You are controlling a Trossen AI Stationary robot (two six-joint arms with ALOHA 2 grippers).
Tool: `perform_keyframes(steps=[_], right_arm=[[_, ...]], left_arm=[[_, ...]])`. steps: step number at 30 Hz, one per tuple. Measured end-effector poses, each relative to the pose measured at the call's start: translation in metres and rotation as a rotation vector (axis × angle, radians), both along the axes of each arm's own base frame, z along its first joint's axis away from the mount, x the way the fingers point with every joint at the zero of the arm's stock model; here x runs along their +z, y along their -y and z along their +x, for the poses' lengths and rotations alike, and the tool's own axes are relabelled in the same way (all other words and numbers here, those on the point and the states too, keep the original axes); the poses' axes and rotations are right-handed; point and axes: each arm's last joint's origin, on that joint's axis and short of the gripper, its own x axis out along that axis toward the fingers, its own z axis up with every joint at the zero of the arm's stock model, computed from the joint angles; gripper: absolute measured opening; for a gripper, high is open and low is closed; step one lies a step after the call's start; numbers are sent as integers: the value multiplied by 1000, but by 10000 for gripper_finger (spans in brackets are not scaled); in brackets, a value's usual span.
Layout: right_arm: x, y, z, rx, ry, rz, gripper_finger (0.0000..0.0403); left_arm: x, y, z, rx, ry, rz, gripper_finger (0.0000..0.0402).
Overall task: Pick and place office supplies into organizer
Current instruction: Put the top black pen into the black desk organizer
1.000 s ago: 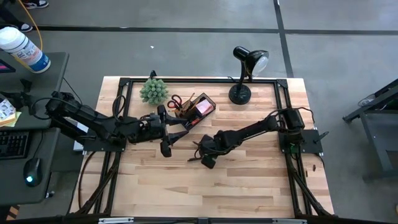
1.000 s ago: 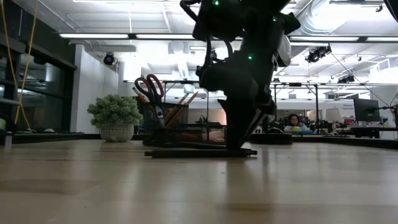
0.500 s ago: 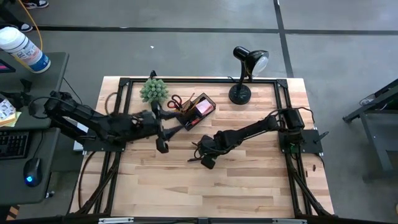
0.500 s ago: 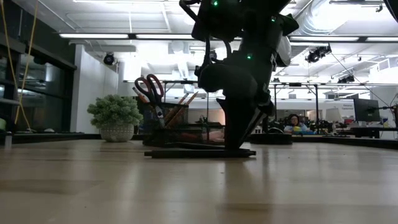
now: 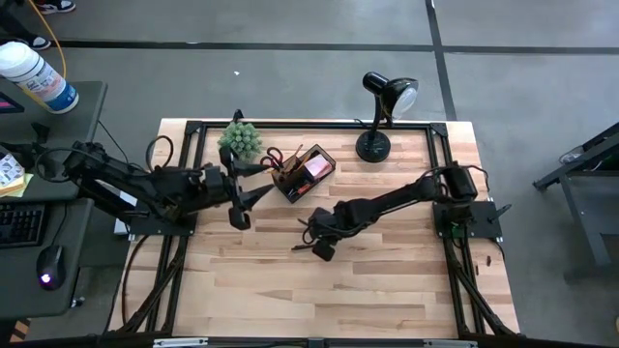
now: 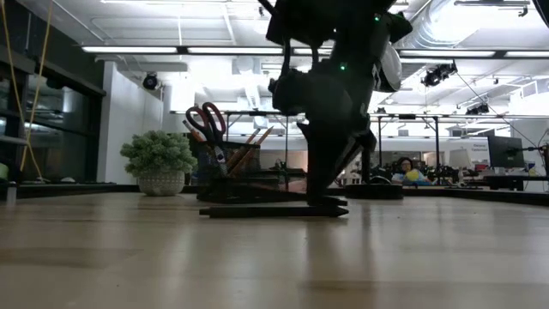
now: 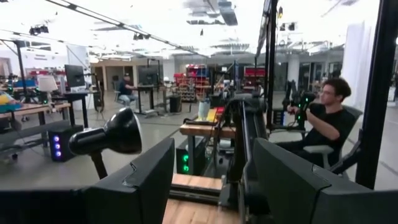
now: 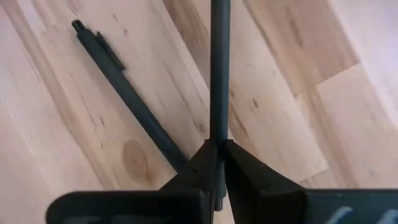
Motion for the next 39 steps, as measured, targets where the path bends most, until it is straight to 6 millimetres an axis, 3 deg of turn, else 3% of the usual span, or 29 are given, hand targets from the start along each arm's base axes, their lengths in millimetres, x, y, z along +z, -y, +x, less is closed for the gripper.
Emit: perform_keyframes(steps=[6, 16, 23, 32, 39], right_arm=[[9, 3, 1, 1, 38, -6, 0], [11, 1, 4, 25, 72, 28, 5], [12, 2, 7, 34, 95, 67, 44], [9, 19, 9, 46, 80, 66, 116], [6, 25, 6, 75, 36, 48, 134]], left_arm=[[-4, 0, 1, -3, -38, 9, 209], [-7, 1, 2, -34, -75, 18, 209], [-7, 1, 2, -36, -74, 18, 209], [-7, 0, 1, -4, -75, 11, 209], [-6, 0, 1, 28, -66, 2, 209]])
